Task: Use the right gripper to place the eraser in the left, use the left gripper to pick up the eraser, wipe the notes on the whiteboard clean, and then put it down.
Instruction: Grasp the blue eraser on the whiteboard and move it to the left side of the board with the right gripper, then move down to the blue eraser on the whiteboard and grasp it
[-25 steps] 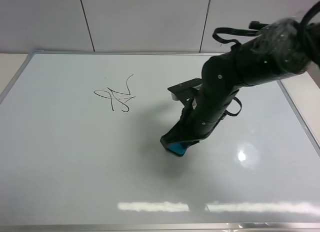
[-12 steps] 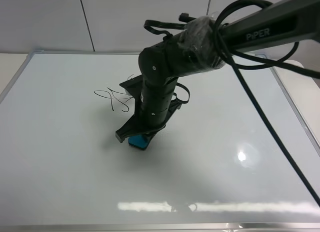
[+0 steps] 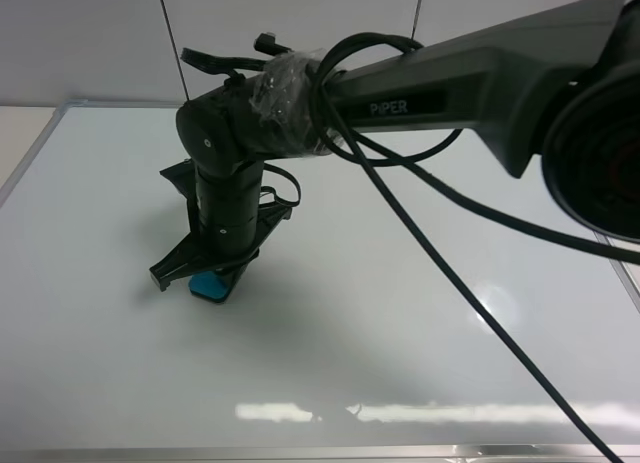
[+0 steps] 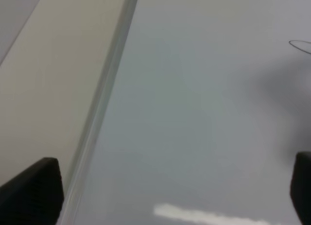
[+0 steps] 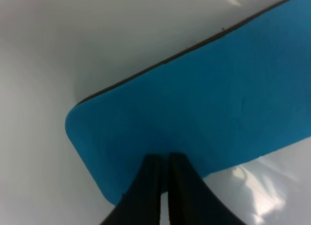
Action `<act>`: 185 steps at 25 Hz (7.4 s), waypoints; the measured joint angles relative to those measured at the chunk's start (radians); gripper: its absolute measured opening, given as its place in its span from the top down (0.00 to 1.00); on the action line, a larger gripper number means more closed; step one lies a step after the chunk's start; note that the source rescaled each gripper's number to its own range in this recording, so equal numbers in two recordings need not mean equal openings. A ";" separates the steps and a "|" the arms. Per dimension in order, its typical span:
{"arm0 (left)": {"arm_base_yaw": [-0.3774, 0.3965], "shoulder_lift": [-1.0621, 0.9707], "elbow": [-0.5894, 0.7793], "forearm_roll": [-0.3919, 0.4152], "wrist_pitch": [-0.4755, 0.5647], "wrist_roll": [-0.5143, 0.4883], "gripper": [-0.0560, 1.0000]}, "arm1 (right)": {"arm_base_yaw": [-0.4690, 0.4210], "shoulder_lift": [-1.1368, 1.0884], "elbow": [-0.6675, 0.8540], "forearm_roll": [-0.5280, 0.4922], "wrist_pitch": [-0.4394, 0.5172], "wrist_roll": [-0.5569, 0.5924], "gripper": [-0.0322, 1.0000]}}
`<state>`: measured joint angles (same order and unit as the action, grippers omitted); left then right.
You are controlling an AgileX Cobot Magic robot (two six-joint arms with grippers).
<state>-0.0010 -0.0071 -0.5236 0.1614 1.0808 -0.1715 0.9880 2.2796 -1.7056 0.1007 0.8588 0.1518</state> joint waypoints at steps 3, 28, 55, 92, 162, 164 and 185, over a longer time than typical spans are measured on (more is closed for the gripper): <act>0.000 0.000 0.000 0.000 0.000 0.000 0.00 | 0.025 0.038 -0.069 0.000 0.019 0.033 0.97; 0.000 0.000 0.000 0.000 0.000 0.000 0.00 | 0.066 0.190 -0.338 0.072 0.034 0.144 0.97; 0.000 0.000 0.000 0.000 0.000 0.000 0.00 | 0.070 0.004 -0.398 -0.115 0.137 0.096 0.01; 0.000 0.000 0.000 0.000 0.000 0.000 0.00 | -0.058 -0.688 -0.398 -0.291 0.355 -0.160 0.00; 0.000 0.000 0.000 0.000 0.000 0.000 0.00 | -0.967 -2.281 1.204 -0.115 0.213 -0.257 0.00; 0.000 0.000 0.000 0.000 0.000 0.000 0.00 | -0.967 -2.281 1.204 -0.115 0.213 -0.257 0.00; 0.000 0.000 0.000 0.000 0.000 0.000 0.00 | -0.967 -2.281 1.204 -0.115 0.213 -0.257 0.00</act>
<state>-0.0010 -0.0071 -0.5236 0.1614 1.0808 -0.1715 0.0212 -0.0019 -0.5020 -0.0143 1.0722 -0.1051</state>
